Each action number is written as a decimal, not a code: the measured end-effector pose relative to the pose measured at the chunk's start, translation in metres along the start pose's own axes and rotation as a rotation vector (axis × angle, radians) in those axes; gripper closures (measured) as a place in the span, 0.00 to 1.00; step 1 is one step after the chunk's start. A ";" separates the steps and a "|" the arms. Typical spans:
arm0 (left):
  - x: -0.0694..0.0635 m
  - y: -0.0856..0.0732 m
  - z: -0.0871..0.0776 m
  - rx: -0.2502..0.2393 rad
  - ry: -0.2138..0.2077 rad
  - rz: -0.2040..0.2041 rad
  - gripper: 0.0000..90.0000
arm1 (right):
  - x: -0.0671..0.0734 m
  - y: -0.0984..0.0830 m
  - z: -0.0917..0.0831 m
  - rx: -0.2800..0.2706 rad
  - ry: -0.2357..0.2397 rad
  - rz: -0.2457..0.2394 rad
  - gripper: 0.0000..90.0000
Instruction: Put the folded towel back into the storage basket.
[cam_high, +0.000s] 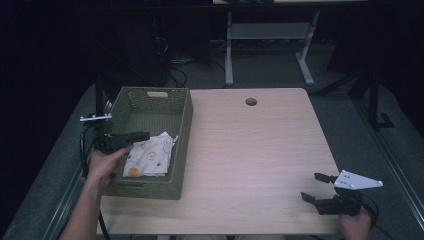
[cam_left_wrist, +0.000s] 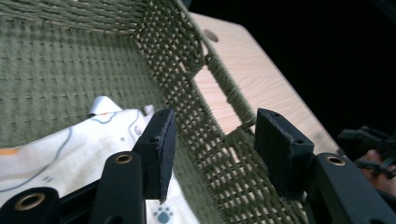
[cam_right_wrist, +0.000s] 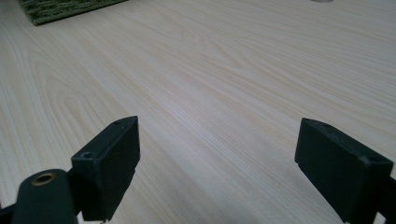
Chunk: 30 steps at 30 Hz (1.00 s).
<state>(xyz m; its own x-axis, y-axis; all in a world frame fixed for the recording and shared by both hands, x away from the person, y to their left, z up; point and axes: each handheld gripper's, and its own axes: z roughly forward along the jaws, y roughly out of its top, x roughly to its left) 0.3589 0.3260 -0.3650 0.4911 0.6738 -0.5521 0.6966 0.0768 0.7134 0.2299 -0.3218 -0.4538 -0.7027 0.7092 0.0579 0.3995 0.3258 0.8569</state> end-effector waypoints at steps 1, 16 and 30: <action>0.000 -0.002 0.000 -0.009 -0.007 -0.012 0.54 | 0.000 0.000 0.000 0.000 0.001 -0.001 0.15; -0.015 -0.003 -0.013 -0.080 -0.008 -0.064 0.54 | 0.002 0.002 -0.002 -0.018 0.012 -0.008 0.15; -0.033 0.004 -0.004 -0.100 -0.085 -0.029 0.51 | 0.002 0.001 -0.003 -0.023 0.011 -0.005 0.15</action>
<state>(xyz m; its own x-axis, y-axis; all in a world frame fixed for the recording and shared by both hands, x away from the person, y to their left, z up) 0.3431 0.3067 -0.3422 0.5175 0.6058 -0.6044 0.6573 0.1709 0.7340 0.2276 -0.3216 -0.4514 -0.7107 0.7010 0.0592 0.3825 0.3145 0.8688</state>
